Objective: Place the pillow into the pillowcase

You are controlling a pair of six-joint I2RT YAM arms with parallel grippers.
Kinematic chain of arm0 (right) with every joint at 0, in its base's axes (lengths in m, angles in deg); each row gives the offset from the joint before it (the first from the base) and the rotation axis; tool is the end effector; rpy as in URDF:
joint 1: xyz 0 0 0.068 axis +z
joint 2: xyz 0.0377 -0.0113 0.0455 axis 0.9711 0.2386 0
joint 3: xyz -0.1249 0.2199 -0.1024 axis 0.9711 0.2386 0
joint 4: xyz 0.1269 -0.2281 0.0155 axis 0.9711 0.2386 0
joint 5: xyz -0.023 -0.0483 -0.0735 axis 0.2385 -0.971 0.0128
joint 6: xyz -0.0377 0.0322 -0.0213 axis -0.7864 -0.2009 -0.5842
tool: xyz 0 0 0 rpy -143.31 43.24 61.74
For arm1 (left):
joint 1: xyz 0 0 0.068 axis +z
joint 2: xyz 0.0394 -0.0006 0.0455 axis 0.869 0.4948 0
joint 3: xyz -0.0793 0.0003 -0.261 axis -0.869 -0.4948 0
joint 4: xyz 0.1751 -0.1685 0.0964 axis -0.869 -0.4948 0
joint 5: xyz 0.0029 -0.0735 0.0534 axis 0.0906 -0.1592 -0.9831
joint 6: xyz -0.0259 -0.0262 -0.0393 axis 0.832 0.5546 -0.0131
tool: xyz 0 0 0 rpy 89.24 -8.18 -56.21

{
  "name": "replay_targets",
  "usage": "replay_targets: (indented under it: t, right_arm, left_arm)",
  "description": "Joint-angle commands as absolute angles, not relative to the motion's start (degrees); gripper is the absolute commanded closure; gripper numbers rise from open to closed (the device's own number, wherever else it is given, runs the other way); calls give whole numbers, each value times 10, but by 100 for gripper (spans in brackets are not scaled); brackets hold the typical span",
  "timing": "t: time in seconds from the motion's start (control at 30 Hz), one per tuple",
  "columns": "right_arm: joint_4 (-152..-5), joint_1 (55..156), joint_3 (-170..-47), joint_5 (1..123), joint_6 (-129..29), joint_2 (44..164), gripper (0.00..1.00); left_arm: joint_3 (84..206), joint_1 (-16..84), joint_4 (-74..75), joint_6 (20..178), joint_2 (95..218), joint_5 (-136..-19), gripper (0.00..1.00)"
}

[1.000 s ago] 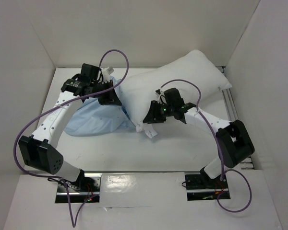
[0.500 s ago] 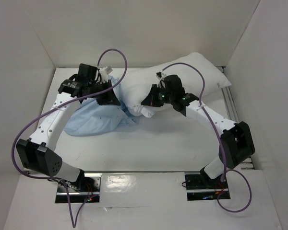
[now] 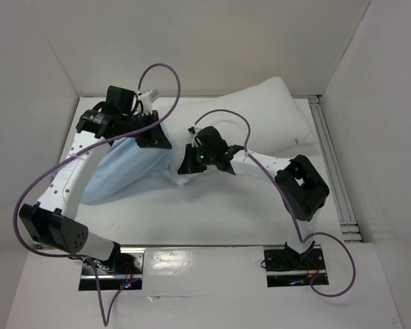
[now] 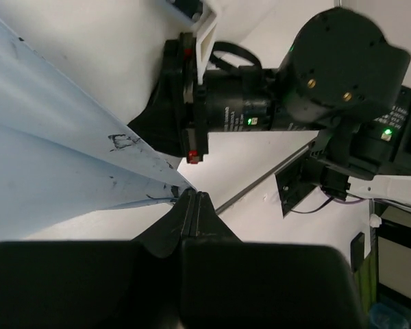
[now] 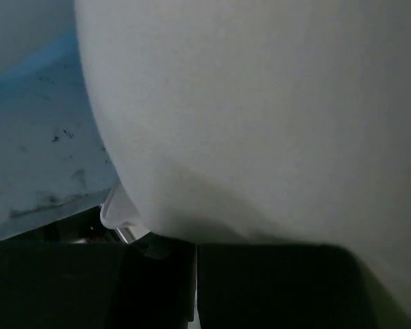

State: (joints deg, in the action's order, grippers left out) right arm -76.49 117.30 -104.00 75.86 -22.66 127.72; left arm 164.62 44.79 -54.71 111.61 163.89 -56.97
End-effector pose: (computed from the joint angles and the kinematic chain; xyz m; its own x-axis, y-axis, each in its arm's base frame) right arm 0.3008 0.2799 0.2178 -0.8381 -0.0411 -0.5440 -0.4410 0.6380 0.6312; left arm 0.2784 -0.0952 0.4024 -0.8379 -0.1357 -0.5287 0.2548 0.7593 -0.5988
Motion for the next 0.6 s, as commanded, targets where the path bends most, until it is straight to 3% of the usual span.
replay_targets:
  t: [0.0,0.17,0.27,0.3,0.33,0.57]
  right_arm:
    - [-816,1189,-1014,753,-233,1259,100]
    - [-898,1189,-927,748,-198,1197,100]
    - [-943,1189,-919,748,-172,1197,100]
    - [-954,1189,-913,748,-167,1197,100]
    - [-964,1189,-913,741,-157,1185,100]
    - [-946,1184,-935,688,-162,1142,100]
  left_arm:
    - [1669,439,-542,1112,1643,-507,100]
    - [1629,429,-542,1112,1648,-546,100]
    - [1618,415,-558,1100,1673,-574,89]
    - [1618,414,-578,1091,1673,-589,90]
    - [1613,409,-584,1091,1679,-615,100]
    - [1584,409,-577,1091,1640,-652,100]
